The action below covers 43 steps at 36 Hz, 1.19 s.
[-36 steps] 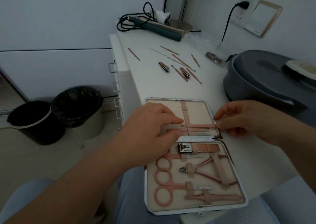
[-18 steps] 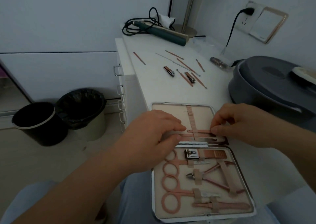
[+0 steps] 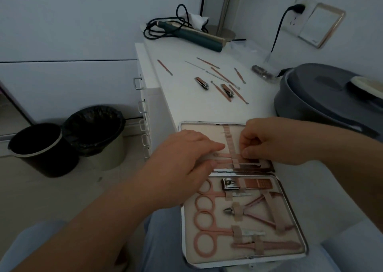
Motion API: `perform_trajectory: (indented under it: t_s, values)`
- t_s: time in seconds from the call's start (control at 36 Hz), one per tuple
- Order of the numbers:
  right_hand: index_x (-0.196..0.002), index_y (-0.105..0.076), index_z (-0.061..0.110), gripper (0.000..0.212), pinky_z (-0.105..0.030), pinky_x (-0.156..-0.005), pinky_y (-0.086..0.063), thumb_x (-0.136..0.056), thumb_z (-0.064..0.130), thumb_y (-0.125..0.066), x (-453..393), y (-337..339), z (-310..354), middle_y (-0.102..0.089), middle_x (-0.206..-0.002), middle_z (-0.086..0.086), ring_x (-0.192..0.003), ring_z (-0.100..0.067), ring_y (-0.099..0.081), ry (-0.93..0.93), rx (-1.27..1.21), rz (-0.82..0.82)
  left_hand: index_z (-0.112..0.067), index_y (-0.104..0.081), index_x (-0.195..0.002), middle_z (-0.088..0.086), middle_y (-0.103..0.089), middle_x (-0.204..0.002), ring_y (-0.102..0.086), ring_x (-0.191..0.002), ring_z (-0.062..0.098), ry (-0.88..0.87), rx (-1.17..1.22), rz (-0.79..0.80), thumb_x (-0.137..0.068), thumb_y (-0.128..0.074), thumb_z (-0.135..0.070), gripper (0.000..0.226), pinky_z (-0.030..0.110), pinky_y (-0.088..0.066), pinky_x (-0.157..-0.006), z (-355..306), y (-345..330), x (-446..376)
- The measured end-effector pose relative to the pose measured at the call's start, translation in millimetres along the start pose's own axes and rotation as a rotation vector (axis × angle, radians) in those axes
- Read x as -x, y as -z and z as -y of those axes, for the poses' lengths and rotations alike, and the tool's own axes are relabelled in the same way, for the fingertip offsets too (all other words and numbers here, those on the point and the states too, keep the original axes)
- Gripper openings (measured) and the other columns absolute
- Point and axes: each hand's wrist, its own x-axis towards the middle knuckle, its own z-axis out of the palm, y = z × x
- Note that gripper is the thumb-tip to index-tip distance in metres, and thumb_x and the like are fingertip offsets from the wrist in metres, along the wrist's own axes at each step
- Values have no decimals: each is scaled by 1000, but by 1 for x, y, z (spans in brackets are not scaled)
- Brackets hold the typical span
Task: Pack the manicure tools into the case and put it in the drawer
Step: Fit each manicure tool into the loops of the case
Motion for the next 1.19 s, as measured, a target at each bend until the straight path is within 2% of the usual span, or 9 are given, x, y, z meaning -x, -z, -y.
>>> perform_trajectory:
  t_s: [0.19, 0.5, 0.56, 0.67, 0.78, 0.86, 0.94, 1.03, 1.19]
  values:
    - [-74, -57, 34, 13, -16, -61, -40, -86, 36, -54, -1, -3, 3, -55, -84, 12, -71, -3, -51, 55, 29, -85, -30, -60, -116, -10, -56, -113, -44, -106, 7, -12, -68, 16, -84, -40, -37, 38, 25, -31, -93, -2, 0, -1]
    - [-67, -59, 43, 15, -13, -62, -38, -80, 37, -61, 7, -17, -8, -55, -80, 19, -77, 7, -52, 59, -206, -286, -27, -67, -104, -11, -60, -110, -46, -104, 3, 10, -64, -48, -82, -44, -38, 33, 23, -35, -92, -3, -1, 0]
    - [-67, -61, 43, 13, -14, -63, -41, -78, 37, -62, 10, -19, -10, -57, -78, 19, -78, 12, -51, 61, -242, -300, -28, -67, -105, -12, -60, -112, -45, -105, 2, 14, -63, -50, -82, -44, -39, 34, 22, -34, -94, -3, -1, 1]
    - [-68, -62, 42, 12, -15, -64, -44, -78, 36, -63, 12, -22, -10, -57, -81, 17, -79, 11, -51, 62, -252, -320, -29, -66, -106, -13, -60, -114, -44, -106, 0, 10, -68, -52, -81, -44, -40, 35, 19, -32, -93, -2, -1, 1]
    - [-68, -61, 42, 12, -14, -64, -41, -78, 36, -63, 13, -23, -11, -57, -83, 17, -81, 11, -50, 60, -263, -328, -27, -62, -113, -18, -55, -109, -39, -104, -5, 0, -36, -58, -80, -45, -41, 39, 7, -25, -89, -2, 0, 1]
    - [-68, -62, 42, 12, -16, -67, -45, -78, 35, -64, 13, -22, -10, -58, -83, 17, -77, 6, -53, 51, -263, -331, -26, -56, -120, -19, -50, -104, -41, -101, -6, 14, 39, -90, -79, -48, -39, 43, 10, -31, -90, -2, 1, 2]
    - [-70, -63, 40, 10, -15, -65, -43, -79, 35, -63, 11, -22, -8, -58, -82, 16, -77, 8, -52, 41, -263, -332, -24, -64, -109, -14, -61, -97, -51, -94, -1, 51, 141, -202, -79, -52, -28, 32, 8, -38, -82, -2, 4, 2]
    - [-71, -63, 40, 10, -13, -62, -40, -80, 35, -63, 10, -22, -7, -58, -80, 16, -75, 11, -52, 35, -273, -329, -22, -70, -93, -20, -58, -91, -52, -93, 0, 102, 154, -317, -79, -60, -19, 17, 2, -35, -80, 1, 8, 1]
    - [-71, -55, 45, 9, -10, -57, -32, -79, 41, -55, -5, -11, 5, -55, -75, 21, -74, 16, -48, 64, -276, -392, -22, -71, -88, -16, -60, -91, -52, -94, -4, 146, 189, -299, -79, -66, -15, 12, 0, -33, -80, 14, 9, -3]
